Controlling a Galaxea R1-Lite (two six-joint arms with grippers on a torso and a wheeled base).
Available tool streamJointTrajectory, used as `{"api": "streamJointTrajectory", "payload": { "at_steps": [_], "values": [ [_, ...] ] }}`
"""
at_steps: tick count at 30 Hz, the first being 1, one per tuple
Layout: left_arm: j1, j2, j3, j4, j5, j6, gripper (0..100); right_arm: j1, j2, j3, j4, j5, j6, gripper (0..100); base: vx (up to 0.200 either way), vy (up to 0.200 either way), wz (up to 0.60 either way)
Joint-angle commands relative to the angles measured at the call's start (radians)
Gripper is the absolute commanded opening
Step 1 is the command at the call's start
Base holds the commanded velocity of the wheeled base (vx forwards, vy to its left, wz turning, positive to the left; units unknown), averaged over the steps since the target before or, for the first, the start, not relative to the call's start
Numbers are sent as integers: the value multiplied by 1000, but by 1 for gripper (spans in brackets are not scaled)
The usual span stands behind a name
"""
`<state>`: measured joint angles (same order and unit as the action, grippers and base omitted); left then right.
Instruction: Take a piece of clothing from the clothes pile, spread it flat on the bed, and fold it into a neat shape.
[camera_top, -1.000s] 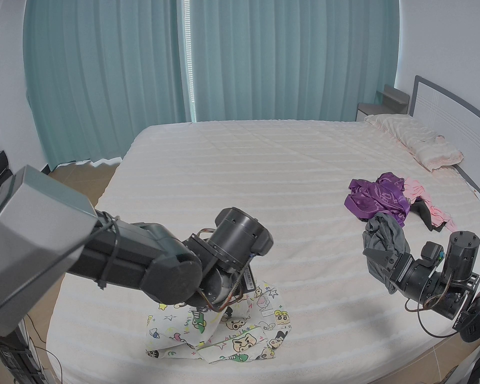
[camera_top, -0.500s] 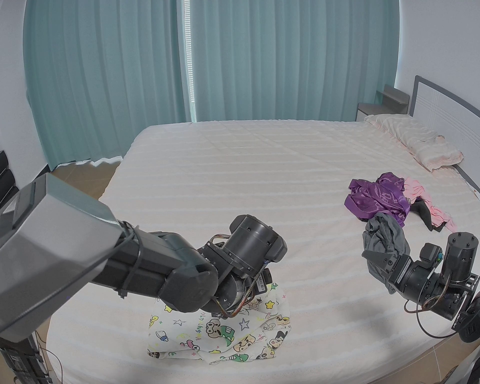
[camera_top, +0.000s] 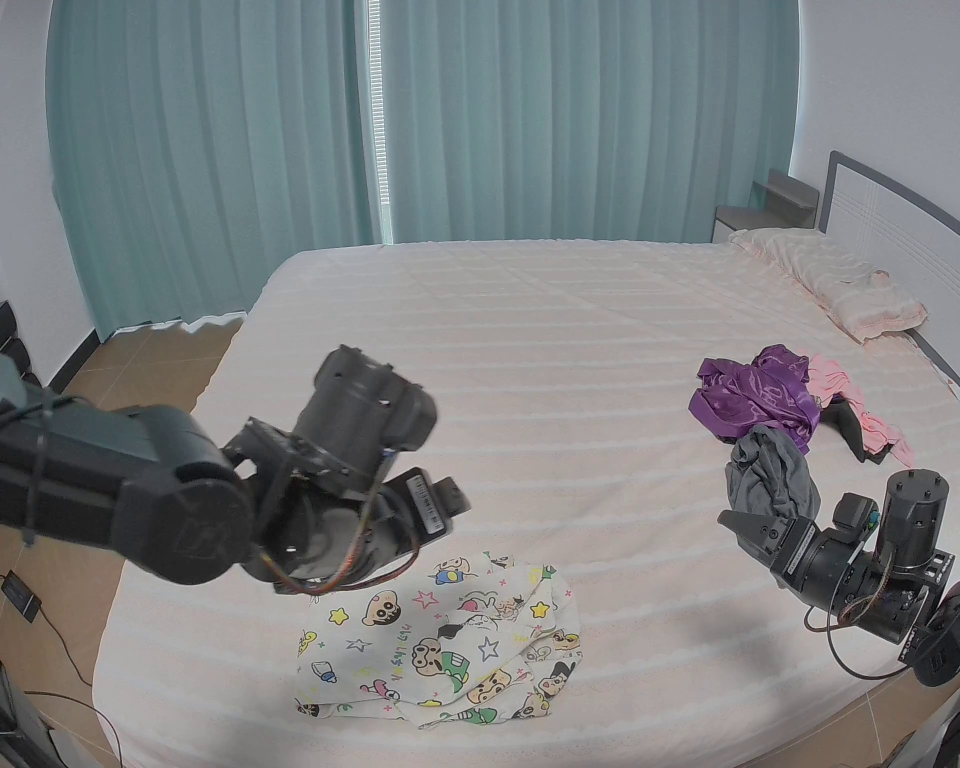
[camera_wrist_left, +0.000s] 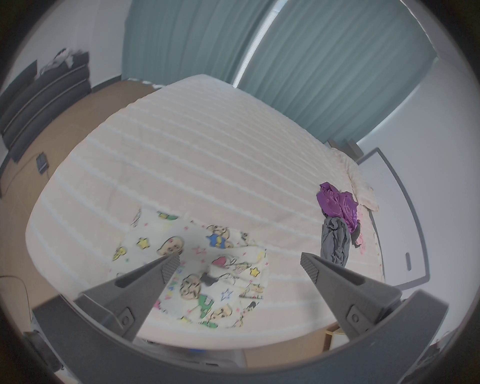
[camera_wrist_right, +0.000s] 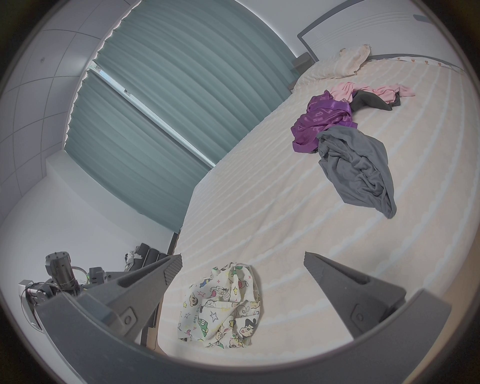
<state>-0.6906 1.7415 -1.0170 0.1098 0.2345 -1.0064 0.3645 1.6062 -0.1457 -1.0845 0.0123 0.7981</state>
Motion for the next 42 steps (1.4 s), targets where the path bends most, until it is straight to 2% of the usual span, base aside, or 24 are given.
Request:
{"api": "streamJointTrajectory", "payload": {
  "at_steps": [1, 6, 8, 10, 11, 12, 14, 15, 20, 23, 25, 26, 28, 32, 39, 41, 42],
  "values": [
    [126, -231, 248, -65, -106, -90, 100, 28, 11, 11, -2, 1, 0, 100, -200, 0, 0],
    [177, -306, 403, -199, -155, -101, 100, 64, 14, 29, 0, 3, 1, 100, -40, 0, 0],
    [235, -346, 466, -245, -199, -101, 100, 88, 35, 41, -8, 3, 3, 100, 0, 0, 0],
    [301, -376, 491, -266, -230, -101, 100, 102, 63, 45, -9, 3, 3, 100, 0, 0, 0],
    [301, -376, 491, -266, -230, -101, 100, 102, 63, 45, -9, 3, 3, 100, 0, 0, 0],
    [344, -416, 512, -272, -270, -101, 100, 108, 90, 34, -9, 5, 1, 100, 0, 0, 0],
    [359, -444, 531, -274, -303, -98, 100, 123, 121, 8, -11, 8, 1, 100, 0, 0, 0],
    [365, -467, 538, -272, -330, -98, 100, 156, 176, -55, -11, 5, -5, 100, 0, 0, 0],
    [393, -477, 543, -274, -339, -98, 100, 188, 294, -183, -5, 9, -102, 100, 0, 0, 0],
    [402, -479, 551, -274, -350, -98, 100, 208, 380, -259, 0, 8, -128, 100, 0, 200, 0],
    [445, -476, 537, -272, -369, -100, 100, 212, 468, -380, 35, 6, -181, 100, 0, 200, 0],
    [447, -476, 537, -272, -371, -100, 100, 214, 471, -387, 38, 6, -186, 100, 0, 200, 0],
    [456, -474, 526, -268, -391, -100, 100, 249, 526, -517, 150, -5, -241, 100, 0, 200, 0],
    [467, -462, 534, -271, -396, -100, 100, 298, 558, -663, 293, -40, -254, 100, 0, 200, 0],
    [502, -439, 541, -271, -397, -100, 100, 338, 632, -672, 308, -84, -273, 100, 0, 200, 0],
    [502, -444, 566, -269, -394, -98, 100, 347, 658, -670, 308, -111, -281, 100, 0, 200, 0],
    [507, -451, 615, -274, -397, -98, 100, 349, 670, -676, 308, -144, -295, 100, 0, 0, 0]
  ]
}}
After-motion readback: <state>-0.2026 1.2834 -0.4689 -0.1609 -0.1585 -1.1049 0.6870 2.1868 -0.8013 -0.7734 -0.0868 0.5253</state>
